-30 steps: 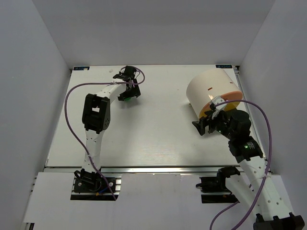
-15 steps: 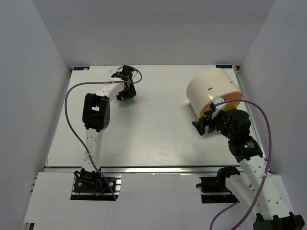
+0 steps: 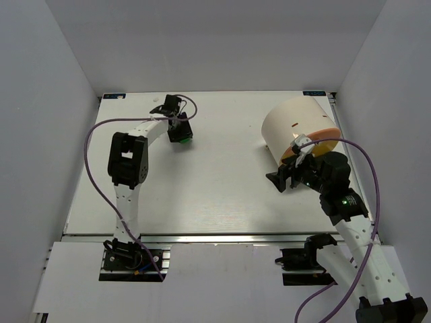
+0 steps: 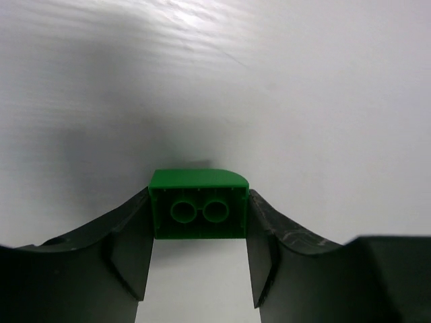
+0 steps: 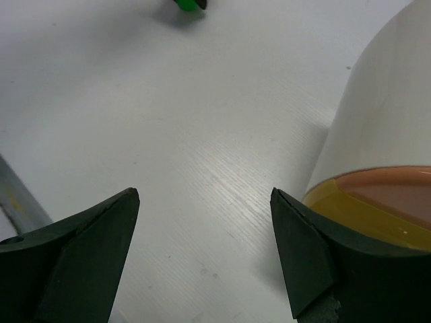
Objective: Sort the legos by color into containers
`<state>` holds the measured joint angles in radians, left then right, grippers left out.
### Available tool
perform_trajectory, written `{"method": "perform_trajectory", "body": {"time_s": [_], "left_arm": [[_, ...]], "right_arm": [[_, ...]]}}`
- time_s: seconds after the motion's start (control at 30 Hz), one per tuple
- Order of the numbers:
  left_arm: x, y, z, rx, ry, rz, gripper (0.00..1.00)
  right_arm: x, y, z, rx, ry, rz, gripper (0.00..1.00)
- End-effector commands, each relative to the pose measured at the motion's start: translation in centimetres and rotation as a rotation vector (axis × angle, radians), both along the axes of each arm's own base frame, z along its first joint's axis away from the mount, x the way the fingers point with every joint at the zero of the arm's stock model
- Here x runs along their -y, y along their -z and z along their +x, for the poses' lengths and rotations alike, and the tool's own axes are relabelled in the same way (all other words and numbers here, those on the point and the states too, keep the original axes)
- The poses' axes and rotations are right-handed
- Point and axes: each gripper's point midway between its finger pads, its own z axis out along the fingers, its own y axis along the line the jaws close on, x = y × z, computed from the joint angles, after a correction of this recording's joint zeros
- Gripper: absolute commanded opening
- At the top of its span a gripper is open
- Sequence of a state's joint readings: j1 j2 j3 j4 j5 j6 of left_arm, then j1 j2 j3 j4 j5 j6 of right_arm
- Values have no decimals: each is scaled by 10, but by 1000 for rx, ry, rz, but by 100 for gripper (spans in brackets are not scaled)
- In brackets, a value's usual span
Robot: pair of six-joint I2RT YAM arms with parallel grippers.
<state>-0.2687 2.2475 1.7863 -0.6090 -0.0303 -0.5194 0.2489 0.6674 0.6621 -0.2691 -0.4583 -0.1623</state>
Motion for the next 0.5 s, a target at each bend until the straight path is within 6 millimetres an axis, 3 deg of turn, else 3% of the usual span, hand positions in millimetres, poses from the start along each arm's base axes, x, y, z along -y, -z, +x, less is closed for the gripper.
{"method": "perform_trajectory", "body": {"time_s": [0.0, 0.07, 0.17, 0.2, 0.23, 0.3, 0.47], "left_arm": [[67, -75, -27, 113, 253, -382, 25], [101, -112, -40, 200, 365, -552, 25], [139, -177, -89, 289, 584, -856, 25], [146, -212, -102, 417, 727, -949, 25], [148, -217, -125, 355, 700, -1047, 25], [146, -243, -149, 393, 767, -1167, 26], [152, -281, -187, 438, 884, -1309, 26]], "right_arm": [[-21, -21, -11, -47, -133, 70, 84], [-38, -32, -26, -122, -240, 145, 88], [-55, -37, -33, -241, -339, 239, 89], [-60, -44, -35, -227, -382, 260, 89], [-62, -49, -35, -221, -403, 270, 89], [-67, -53, -34, -185, -472, 257, 89], [-71, -59, -16, -79, -519, 209, 89]]}}
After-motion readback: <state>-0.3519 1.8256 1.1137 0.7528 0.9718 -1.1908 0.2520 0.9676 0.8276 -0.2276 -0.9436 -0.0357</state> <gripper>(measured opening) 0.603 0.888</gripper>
